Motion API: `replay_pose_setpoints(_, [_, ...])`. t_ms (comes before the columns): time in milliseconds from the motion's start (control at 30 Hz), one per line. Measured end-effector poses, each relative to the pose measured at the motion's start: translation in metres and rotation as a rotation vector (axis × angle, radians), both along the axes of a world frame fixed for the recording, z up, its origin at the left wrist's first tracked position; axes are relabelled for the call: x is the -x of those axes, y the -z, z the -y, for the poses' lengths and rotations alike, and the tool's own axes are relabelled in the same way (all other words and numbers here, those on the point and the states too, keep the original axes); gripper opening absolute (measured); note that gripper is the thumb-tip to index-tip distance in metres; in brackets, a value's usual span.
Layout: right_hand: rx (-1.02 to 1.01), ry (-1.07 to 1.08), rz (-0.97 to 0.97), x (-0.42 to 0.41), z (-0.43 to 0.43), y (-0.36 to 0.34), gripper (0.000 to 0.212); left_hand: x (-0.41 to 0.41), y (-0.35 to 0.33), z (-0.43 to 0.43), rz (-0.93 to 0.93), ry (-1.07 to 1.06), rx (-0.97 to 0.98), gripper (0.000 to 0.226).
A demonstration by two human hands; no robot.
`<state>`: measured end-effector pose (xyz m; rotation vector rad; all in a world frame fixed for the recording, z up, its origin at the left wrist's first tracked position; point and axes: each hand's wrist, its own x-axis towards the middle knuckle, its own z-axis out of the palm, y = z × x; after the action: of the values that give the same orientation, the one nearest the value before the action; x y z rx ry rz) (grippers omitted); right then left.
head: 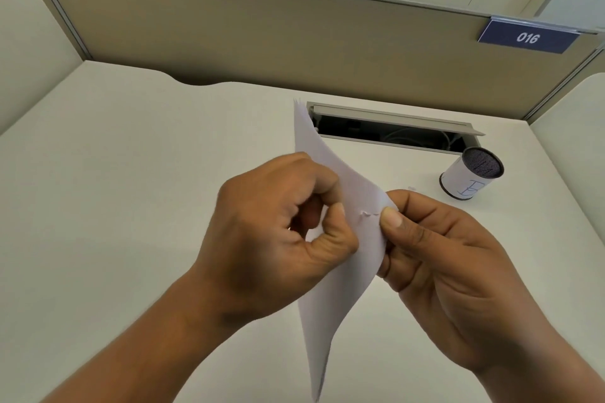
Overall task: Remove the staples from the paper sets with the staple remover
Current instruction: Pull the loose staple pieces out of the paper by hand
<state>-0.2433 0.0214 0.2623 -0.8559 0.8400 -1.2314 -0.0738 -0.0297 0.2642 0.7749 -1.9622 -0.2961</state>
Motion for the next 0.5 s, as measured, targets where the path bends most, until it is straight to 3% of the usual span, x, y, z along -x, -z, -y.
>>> replay_pose_setpoints(167, [-0.034, 0.046, 0.027, 0.000, 0.003, 0.000, 0.036, -0.002, 0.006, -0.007, -0.159, 0.027, -0.188, 0.011])
replay_pose_setpoints(300, [-0.070, 0.080, 0.014, 0.000, 0.006, 0.002, 0.038, -0.002, 0.011, -0.015, -0.114, 0.073, -0.289, 0.020])
replay_pose_setpoints(500, [-0.088, 0.101, 0.015, -0.003, 0.011, 0.005, 0.034, -0.006, 0.015, -0.018, 0.072, 0.010, -0.310, 0.052])
